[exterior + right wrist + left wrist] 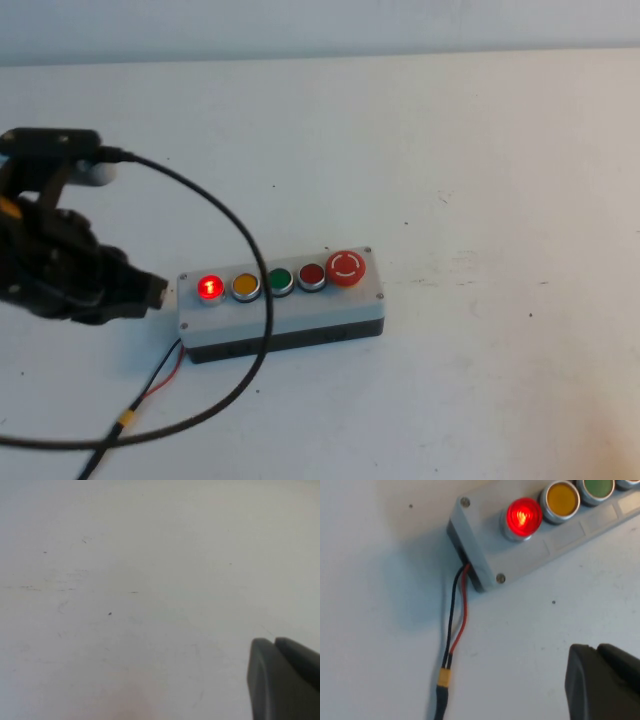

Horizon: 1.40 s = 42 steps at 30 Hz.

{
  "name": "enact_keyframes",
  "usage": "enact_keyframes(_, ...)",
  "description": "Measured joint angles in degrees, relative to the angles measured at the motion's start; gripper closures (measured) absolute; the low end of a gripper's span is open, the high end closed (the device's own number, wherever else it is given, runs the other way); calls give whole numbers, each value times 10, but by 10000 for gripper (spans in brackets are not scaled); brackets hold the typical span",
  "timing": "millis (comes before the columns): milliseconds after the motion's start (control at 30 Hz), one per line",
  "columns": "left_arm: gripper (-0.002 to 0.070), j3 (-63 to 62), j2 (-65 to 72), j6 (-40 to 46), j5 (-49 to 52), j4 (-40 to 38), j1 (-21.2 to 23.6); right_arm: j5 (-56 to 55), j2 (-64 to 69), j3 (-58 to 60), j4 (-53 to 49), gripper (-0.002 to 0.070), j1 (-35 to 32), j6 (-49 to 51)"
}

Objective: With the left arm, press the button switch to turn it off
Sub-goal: Press the button to turn off

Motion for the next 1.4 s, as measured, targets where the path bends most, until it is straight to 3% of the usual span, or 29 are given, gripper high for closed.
enact_keyframes(300, 677, -169, 180, -20, 62, 80, -74, 0, 0, 0, 0, 692, 0, 0)
enact_keyframes(667, 677, -221, 296, -25, 86, 90, -77, 0, 0, 0, 0, 692, 0, 0)
enact_keyframes(1400, 677, -233, 336, -25, 82, 112, -77, 0, 0, 0, 0, 692, 0, 0)
